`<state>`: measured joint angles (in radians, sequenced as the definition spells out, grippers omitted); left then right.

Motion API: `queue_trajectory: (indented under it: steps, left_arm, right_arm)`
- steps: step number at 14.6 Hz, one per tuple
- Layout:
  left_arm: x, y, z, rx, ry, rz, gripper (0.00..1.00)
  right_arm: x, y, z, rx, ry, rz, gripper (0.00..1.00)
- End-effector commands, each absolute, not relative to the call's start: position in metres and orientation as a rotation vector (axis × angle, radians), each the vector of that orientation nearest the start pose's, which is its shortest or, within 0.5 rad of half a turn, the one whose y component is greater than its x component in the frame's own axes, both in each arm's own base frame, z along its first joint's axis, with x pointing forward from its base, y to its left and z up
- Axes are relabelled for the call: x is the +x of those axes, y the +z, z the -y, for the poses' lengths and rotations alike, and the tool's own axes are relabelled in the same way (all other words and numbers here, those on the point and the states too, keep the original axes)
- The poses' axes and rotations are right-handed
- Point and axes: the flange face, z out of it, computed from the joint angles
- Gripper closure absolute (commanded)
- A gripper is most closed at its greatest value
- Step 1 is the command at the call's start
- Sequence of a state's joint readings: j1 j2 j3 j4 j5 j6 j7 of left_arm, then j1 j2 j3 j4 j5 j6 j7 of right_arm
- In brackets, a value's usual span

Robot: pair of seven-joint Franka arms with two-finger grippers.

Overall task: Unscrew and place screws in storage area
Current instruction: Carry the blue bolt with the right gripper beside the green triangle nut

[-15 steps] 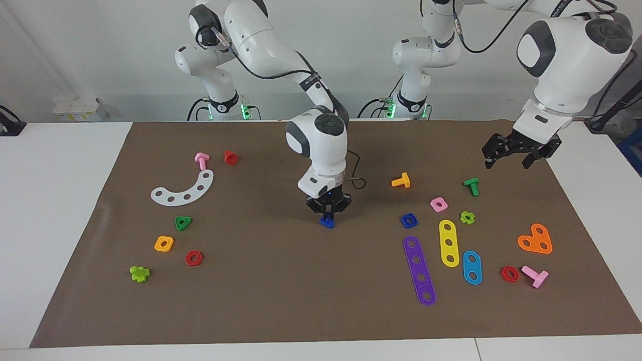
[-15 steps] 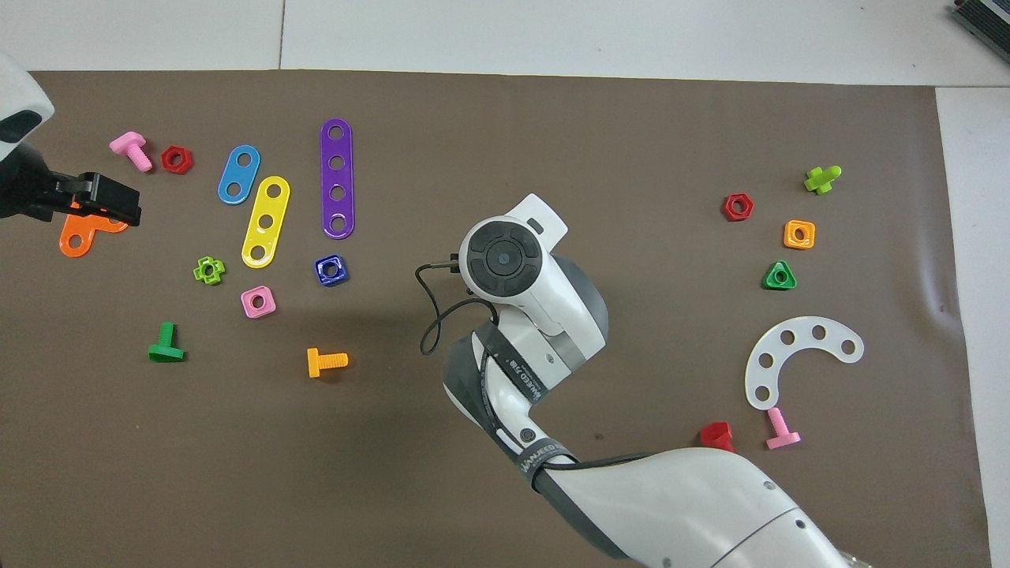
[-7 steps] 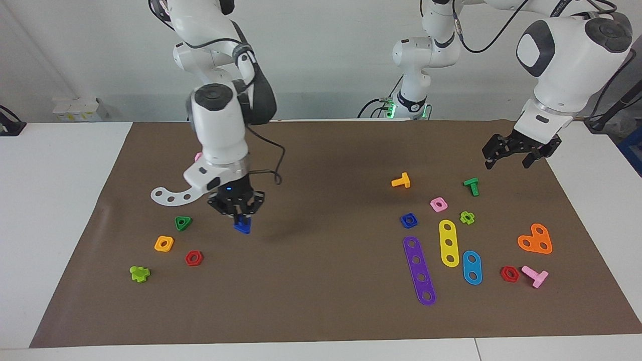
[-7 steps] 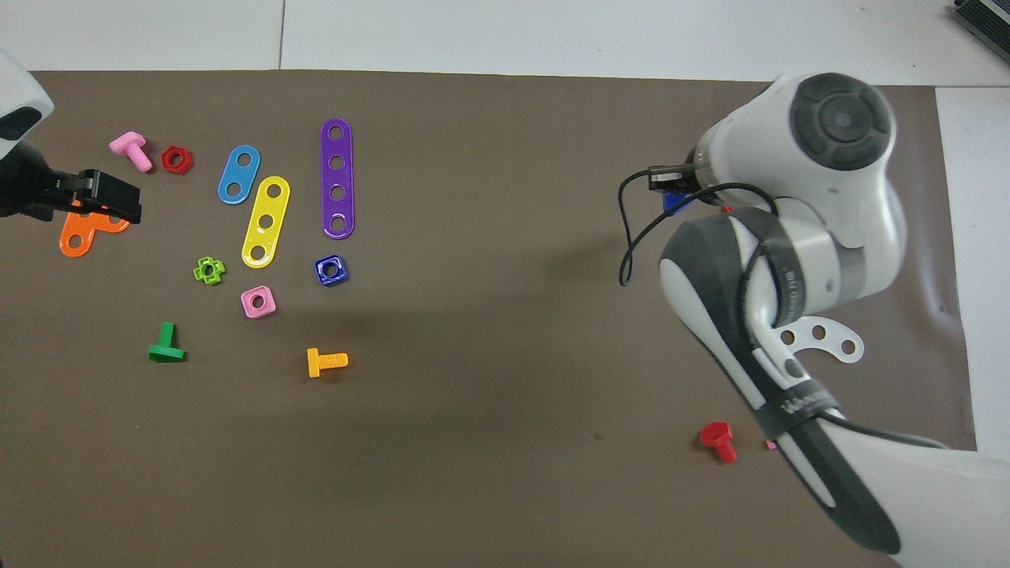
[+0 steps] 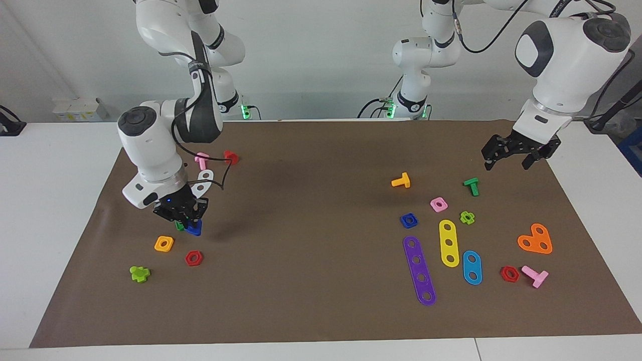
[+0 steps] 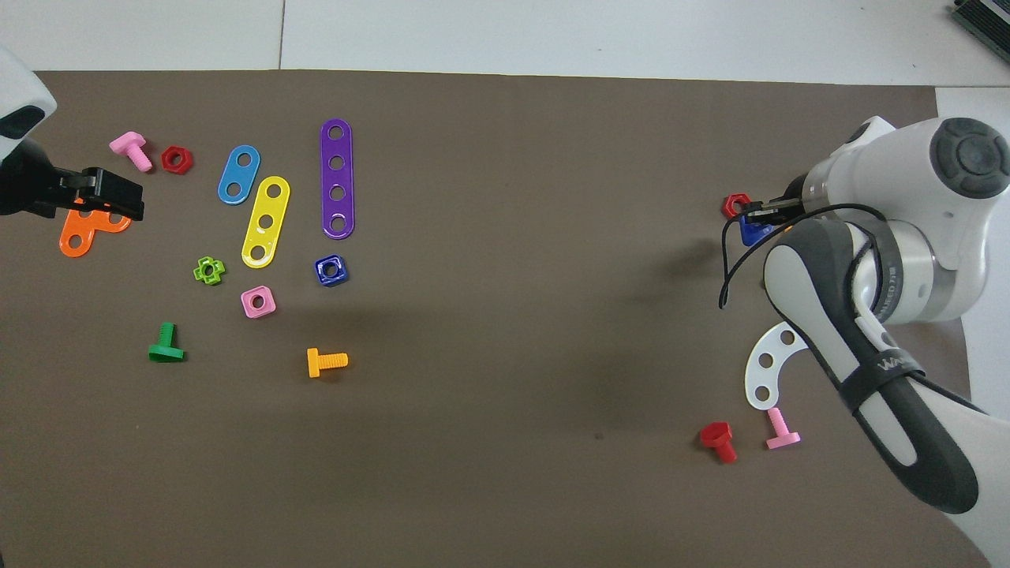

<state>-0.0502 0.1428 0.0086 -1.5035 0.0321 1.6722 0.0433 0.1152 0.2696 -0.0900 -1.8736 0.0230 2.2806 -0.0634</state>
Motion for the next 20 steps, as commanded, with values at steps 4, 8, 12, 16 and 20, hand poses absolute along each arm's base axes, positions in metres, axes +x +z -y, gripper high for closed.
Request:
queue_trajectory:
  steps: [4,8,12,16,20]
  left_arm:
    - [0.597,0.583,0.025,-3.088,-0.055,-0.131,0.0]
    - [0.597,0.583,0.012,-3.089,-0.048,-0.086,0.0]
    - [0.597,0.583,0.006,-3.089,-0.047,-0.072,0.0]
    - [0.597,0.584,0.005,-3.087,-0.049,-0.07,0.0]
    - [0.597,0.583,0.005,-3.087,-0.047,-0.07,0.0]
  right_arm:
    - [0.594,0.337,-0.03,-3.109,-0.258,0.147,1.0]
    - [0.585,0.324,-0.029,-3.107,-0.236,0.145,1.0]
    - [0.594,0.341,-0.03,-3.103,-0.276,0.135,0.0]
    - [0.613,0.429,-0.018,-3.106,-0.249,-0.003,0.0]
    - [0.597,0.503,-0.007,-3.084,-0.254,-0.168,0.0]
